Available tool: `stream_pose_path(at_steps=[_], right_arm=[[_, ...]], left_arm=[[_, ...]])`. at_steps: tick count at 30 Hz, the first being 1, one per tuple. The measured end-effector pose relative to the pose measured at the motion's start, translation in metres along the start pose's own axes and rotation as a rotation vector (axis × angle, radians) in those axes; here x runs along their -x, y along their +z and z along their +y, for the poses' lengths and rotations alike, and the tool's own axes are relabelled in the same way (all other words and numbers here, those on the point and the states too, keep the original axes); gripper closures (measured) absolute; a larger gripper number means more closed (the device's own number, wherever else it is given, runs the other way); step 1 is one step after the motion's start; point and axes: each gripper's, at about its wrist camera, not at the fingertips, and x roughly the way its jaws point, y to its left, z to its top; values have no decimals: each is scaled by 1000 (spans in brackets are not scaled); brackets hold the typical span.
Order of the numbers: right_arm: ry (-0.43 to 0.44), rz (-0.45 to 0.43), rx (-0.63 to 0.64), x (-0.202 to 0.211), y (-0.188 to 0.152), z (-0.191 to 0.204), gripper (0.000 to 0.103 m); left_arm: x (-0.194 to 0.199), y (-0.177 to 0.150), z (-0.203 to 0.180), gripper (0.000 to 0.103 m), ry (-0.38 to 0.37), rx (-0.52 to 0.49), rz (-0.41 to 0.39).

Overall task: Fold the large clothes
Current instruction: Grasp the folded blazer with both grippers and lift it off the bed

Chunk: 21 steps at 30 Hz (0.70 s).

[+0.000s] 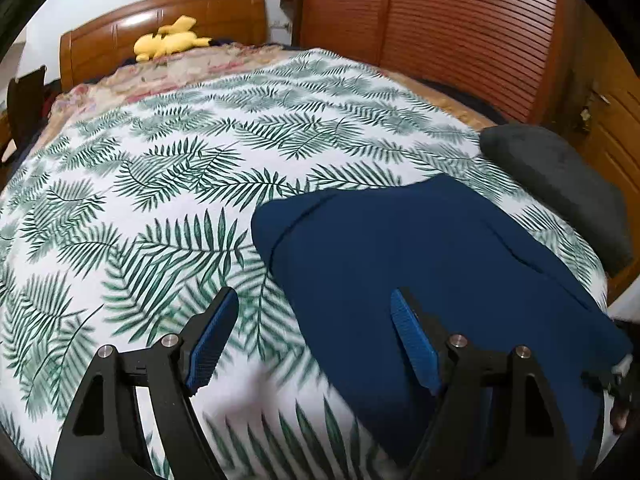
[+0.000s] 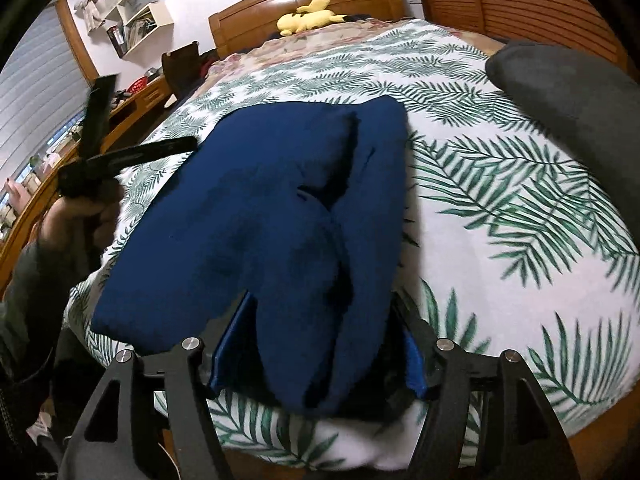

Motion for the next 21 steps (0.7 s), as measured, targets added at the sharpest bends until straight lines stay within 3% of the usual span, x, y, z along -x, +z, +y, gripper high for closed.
stream_pose_path(at_steps=[6, 8, 10, 11, 14, 17, 21], right_arm=[[18, -6, 9, -4, 1, -5, 36], [28, -11, 8, -5, 0, -4, 41], [38, -25, 19, -3, -1, -4, 54], [41, -32, 30, -3, -1, -2, 62], [44, -74, 88, 7, 1, 0, 77], [60, -127, 129, 22, 9, -4, 83], [58, -195, 176, 39, 25, -16, 86]], left_arm=[[-38, 23, 25, 24, -39, 98, 40], [-48, 26, 33, 24, -48, 146, 57], [-53, 25, 37, 39, -91, 184, 76], [-56, 24, 37, 51, -113, 197, 93], [-55, 25, 29, 86, -89, 157, 105], [-38, 34, 19, 92, -63, 120, 86], [2, 57, -4, 93, -31, 70, -1]])
